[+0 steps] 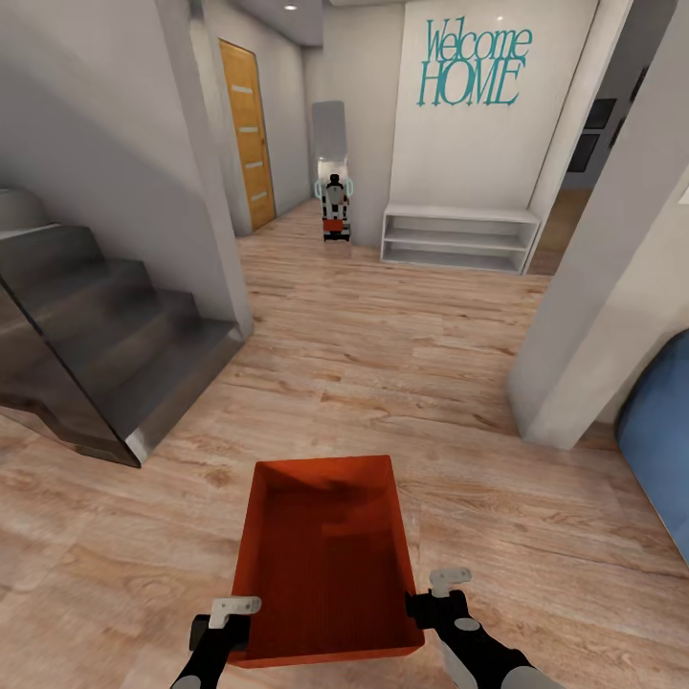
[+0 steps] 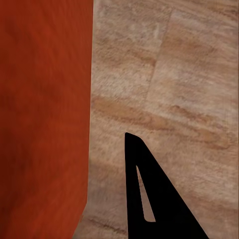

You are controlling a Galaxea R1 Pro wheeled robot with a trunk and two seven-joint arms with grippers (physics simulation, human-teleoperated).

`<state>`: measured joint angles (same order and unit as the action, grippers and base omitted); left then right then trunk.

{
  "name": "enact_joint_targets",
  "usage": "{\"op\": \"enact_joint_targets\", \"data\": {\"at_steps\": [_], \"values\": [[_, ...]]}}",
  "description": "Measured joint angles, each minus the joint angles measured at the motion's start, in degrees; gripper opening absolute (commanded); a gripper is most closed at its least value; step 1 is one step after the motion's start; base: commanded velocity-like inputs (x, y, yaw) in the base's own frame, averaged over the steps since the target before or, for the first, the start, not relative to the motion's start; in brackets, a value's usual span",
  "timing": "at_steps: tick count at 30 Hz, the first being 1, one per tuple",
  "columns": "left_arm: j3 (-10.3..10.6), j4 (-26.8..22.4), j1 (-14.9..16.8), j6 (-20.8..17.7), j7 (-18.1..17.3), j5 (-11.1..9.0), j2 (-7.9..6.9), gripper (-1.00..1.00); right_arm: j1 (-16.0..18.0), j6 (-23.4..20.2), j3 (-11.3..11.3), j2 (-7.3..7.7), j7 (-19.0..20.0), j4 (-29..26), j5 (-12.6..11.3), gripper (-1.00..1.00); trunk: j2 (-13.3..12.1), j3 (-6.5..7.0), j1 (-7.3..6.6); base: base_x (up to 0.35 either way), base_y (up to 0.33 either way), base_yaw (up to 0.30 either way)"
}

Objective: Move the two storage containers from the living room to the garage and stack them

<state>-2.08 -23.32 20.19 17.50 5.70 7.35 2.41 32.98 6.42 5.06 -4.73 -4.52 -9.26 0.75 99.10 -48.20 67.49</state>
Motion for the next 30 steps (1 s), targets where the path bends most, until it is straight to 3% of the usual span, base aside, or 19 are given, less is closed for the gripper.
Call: {"op": "enact_joint_targets", "data": {"at_steps": [30], "values": [[0.0, 0.0, 0.0, -0.1, 0.0, 0.0, -0.01, -1.00, 0.0, 0.0, 0.0, 0.00, 0.0, 0.0, 0.0, -1.00, 0.0, 0.00, -0.01, 0.341, 0.000, 0.000]]}}
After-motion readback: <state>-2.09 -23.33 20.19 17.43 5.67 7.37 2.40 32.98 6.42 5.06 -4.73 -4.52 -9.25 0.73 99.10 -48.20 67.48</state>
